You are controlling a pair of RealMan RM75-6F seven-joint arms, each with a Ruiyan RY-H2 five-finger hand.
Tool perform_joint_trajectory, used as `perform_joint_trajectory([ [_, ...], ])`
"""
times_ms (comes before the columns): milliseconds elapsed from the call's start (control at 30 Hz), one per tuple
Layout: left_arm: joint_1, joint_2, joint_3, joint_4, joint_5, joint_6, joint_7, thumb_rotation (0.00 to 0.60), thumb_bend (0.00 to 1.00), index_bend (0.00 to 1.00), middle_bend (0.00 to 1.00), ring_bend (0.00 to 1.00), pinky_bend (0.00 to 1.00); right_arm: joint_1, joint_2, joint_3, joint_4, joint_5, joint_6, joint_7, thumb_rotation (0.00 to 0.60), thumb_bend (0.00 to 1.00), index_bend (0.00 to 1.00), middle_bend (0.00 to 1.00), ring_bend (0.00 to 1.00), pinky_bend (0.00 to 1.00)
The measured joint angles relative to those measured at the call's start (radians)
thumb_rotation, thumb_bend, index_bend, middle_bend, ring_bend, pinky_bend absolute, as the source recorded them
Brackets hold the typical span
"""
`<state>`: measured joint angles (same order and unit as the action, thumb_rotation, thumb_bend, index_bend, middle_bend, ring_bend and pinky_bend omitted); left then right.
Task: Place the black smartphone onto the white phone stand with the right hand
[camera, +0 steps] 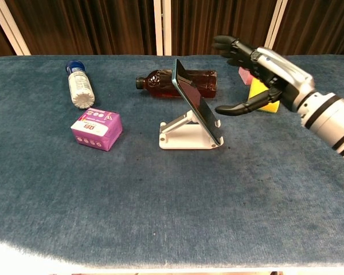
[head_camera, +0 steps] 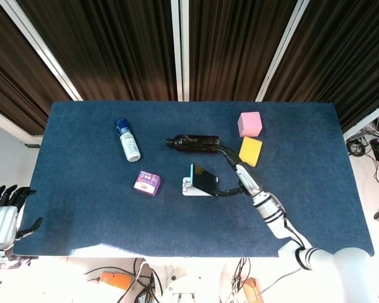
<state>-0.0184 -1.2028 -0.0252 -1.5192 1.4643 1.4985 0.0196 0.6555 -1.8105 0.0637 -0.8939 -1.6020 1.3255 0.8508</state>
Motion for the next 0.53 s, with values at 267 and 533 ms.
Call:
perform_joint_trajectory([
  [267, -0.002, -0.006, 0.003, 0.005, 0.022, 0.011, -0.008, 0.600, 0.18, 0.24, 0.19, 0.09, 0.00, -0.143, 0.419, -0.025, -0.503, 0.077, 0.047, -0.505, 0.600, 0.20, 0.04, 0.09, 0.00, 0.07],
  [533, -0.008, -0.006, 0.000, -0.005, 0.031, 0.016, 0.003, 0.600, 0.18, 0.24, 0.19, 0.09, 0.00, -0.385, 0.746, -0.100, -0.788, 0.141, 0.164, -0.668, 0.600, 0.20, 0.04, 0.08, 0.00, 0.07],
])
